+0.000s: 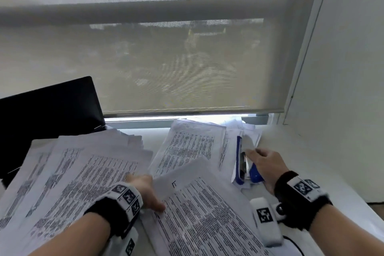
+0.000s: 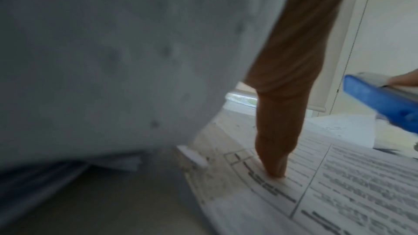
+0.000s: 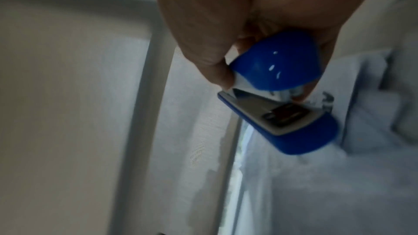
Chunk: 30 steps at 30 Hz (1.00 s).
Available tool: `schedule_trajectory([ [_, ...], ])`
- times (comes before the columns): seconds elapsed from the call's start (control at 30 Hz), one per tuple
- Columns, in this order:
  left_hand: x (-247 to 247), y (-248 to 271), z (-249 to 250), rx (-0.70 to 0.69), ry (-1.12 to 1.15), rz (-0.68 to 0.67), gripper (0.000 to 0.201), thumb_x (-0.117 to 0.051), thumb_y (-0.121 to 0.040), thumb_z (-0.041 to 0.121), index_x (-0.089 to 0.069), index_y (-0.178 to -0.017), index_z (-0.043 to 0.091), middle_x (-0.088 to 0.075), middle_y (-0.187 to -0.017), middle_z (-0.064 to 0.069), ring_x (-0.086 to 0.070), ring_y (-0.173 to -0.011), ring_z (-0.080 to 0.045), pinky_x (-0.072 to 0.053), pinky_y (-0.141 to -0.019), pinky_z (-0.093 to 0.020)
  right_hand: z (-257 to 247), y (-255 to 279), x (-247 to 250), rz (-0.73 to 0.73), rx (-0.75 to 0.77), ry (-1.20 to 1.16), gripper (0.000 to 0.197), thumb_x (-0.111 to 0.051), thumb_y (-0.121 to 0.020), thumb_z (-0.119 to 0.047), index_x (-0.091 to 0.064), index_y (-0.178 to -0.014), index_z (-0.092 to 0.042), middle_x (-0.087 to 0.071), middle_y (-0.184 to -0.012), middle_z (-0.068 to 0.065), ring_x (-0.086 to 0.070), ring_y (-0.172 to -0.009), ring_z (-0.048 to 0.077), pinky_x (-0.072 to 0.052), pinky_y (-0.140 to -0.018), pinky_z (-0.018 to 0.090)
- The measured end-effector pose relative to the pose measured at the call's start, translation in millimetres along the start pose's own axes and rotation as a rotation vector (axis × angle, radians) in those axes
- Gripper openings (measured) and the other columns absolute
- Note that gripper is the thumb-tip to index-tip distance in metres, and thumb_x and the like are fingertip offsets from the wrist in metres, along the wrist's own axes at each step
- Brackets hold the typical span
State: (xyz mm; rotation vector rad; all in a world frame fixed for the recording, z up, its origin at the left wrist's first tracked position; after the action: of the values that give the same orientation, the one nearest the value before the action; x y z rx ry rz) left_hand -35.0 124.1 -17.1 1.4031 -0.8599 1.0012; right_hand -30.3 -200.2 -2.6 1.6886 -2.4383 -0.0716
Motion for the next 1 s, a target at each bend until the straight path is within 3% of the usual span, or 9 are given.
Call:
schedule_trajectory([
  [0.1, 2, 4, 1, 0.007, 0.092, 0.027, 0.08, -0.084, -0.054, 0.063, -0.051, -0.118, 0.028, -0.055, -0.109, 0.007, -0.052, -0.101, -0.014, -0.047, -0.098, -0.028, 1, 19, 4, -0.006, -0.107, -0.412, 0.026, -0.068, -0.085, -0.019, -0.066, -0.095, 0.005, -0.052, -0.079, 0.016, -0.047, -0.072, 0.031, -0.043, -0.064, 0.04],
  [0.23, 6, 18, 3, -0.106, 0.371, 0.105, 0.056, -0.092, -0.054, 0.034, -0.054, -0.094, 0.028, -0.062, -0.092, 0.012, -0.062, -0.085, -0.009, -0.053, -0.081, -0.025, -15, 62, 5, -0.218, -0.195, -0.549, 0.01, -0.058, -0.086, -0.005, -0.055, -0.077, -0.004, -0.05, -0.057, 0.011, -0.05, -0.059, 0.03, -0.05, -0.056, 0.035],
  [0.37, 12, 36, 0, -0.279, 0.631, 0.178, 0.043, -0.089, -0.045, 0.023, -0.064, -0.078, 0.019, -0.071, -0.082, -0.002, -0.068, -0.08, -0.018, -0.059, -0.072, -0.035, -3, 86, -6, -0.483, -0.099, -0.066, 0.043, -0.066, -0.054, -0.003, -0.057, -0.096, -0.002, -0.06, -0.066, 0.015, -0.054, -0.05, 0.03, -0.047, -0.047, 0.034],
  [0.47, 24, 51, -5, -0.361, 0.834, 0.202, 0.051, -0.089, -0.033, 0.024, -0.071, -0.078, 0.009, -0.073, -0.078, -0.009, -0.067, -0.075, -0.022, -0.059, -0.071, -0.042, 1, 82, -10, -0.502, 0.136, 0.429, 0.063, -0.068, -0.054, -0.022, -0.06, -0.116, -0.027, -0.065, -0.101, 0.003, -0.069, -0.072, 0.021, -0.059, -0.062, 0.038],
  [0.57, 43, 69, -12, -0.375, 1.047, 0.321, 0.053, -0.088, -0.032, 0.022, -0.07, -0.08, 0.01, -0.071, -0.078, -0.009, -0.065, -0.073, -0.022, -0.06, -0.066, -0.038, -14, 91, -13, -0.579, 0.259, 0.495, 0.043, -0.068, -0.064, -0.016, -0.066, -0.105, -0.029, -0.07, -0.084, -0.003, -0.065, -0.065, 0.013, -0.054, -0.06, 0.028],
  [0.63, 55, 76, -22, -0.308, 1.235, 0.454, 0.052, -0.091, -0.053, 0.006, -0.064, -0.096, 0.018, -0.069, -0.09, -0.009, -0.064, -0.078, -0.021, -0.058, -0.061, -0.03, -33, 101, -12, -0.552, 0.299, 0.383, 0.028, -0.063, -0.06, -0.01, -0.068, -0.086, -0.019, -0.063, -0.066, -0.001, -0.056, -0.059, 0.015, -0.047, -0.056, 0.027],
  [0.8, 75, 91, -8, -0.358, 1.559, 0.272, 0.031, -0.062, -0.09, 0.001, -0.053, -0.119, 0.004, -0.071, -0.101, -0.018, -0.071, -0.077, -0.026, -0.059, -0.062, -0.039, -93, 117, 1, -0.364, 0.472, 0.185, 0.029, -0.061, -0.055, -0.015, -0.066, -0.083, -0.014, -0.064, -0.065, -0.002, -0.06, -0.06, 0.013, -0.051, -0.055, 0.024],
  [0.9, 113, 114, 12, -0.46, 1.496, 0.601, 0.017, -0.06, -0.094, 0.008, -0.054, -0.108, 0.016, -0.07, -0.102, -0.016, -0.07, -0.09, -0.03, -0.059, -0.075, -0.046, -127, 131, 7, -0.25, 0.602, 0.085, 0.027, -0.06, -0.056, -0.016, -0.062, -0.083, -0.013, -0.059, -0.062, -0.005, -0.054, -0.055, 0.01, -0.047, -0.05, 0.022],
  [1.0, 133, 147, 34, -0.557, 1.467, 0.831, 0.027, -0.056, -0.096, 0.009, -0.039, -0.115, 0.018, -0.066, -0.099, -0.003, -0.069, -0.087, -0.015, -0.06, -0.076, -0.033, -139, 153, 8, -0.217, 0.671, 0.018, 0.038, -0.063, -0.053, -0.019, -0.058, -0.09, -0.014, -0.057, -0.067, -0.001, -0.054, -0.055, 0.009, -0.046, -0.05, 0.023],
])
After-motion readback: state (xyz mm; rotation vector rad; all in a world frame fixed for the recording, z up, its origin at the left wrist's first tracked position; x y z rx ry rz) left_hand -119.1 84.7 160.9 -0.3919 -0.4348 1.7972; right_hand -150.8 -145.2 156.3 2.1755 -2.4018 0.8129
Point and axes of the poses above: each hand's wrist, its own y-axis away from the middle knuckle, its own x-axis out of the back of the hand, z = x × y, the point moved 3 cm from there along -y, towards the middle knuckle
